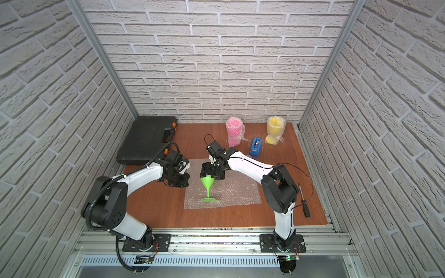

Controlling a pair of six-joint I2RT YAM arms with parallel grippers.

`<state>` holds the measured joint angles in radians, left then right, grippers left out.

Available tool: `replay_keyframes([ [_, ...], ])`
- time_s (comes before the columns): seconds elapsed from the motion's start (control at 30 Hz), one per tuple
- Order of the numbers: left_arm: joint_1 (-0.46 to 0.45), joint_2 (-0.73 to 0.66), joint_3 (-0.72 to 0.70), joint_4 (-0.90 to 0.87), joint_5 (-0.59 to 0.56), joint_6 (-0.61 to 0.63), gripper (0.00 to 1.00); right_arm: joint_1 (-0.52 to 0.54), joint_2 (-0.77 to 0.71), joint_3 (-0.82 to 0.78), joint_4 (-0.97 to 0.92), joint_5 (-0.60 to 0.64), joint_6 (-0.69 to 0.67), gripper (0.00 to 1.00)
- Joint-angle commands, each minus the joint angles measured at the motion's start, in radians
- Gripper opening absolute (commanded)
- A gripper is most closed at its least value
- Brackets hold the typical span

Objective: Wrap wine glasses in bubble wrap
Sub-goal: Adjust the bubble wrap at the center of the board, then place the wine glass on the bubble wrap.

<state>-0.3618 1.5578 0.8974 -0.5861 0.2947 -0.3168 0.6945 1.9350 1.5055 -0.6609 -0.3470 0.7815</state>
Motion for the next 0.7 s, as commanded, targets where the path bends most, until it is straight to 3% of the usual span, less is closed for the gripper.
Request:
replay_keyframes([
  [0.0, 0.011, -0.037, -0.034, 0.063, 0.023, -0.010, 0.00, 0.016, 0.036, 0.049, 0.080, -0.035, 0.053, 0.45],
  [0.33, 0.020, -0.038, -0.051, 0.075, 0.042, -0.006, 0.00, 0.022, 0.215, 0.149, 0.050, -0.024, 0.039, 0.48],
  [0.5, 0.019, -0.039, -0.045, 0.068, 0.049, -0.002, 0.00, 0.020, 0.198, 0.161, 0.033, -0.025, 0.032, 0.76],
  [0.67, 0.019, -0.042, -0.034, 0.062, 0.056, -0.002, 0.00, 0.001, 0.108, 0.167, -0.007, -0.010, 0.016, 0.88],
])
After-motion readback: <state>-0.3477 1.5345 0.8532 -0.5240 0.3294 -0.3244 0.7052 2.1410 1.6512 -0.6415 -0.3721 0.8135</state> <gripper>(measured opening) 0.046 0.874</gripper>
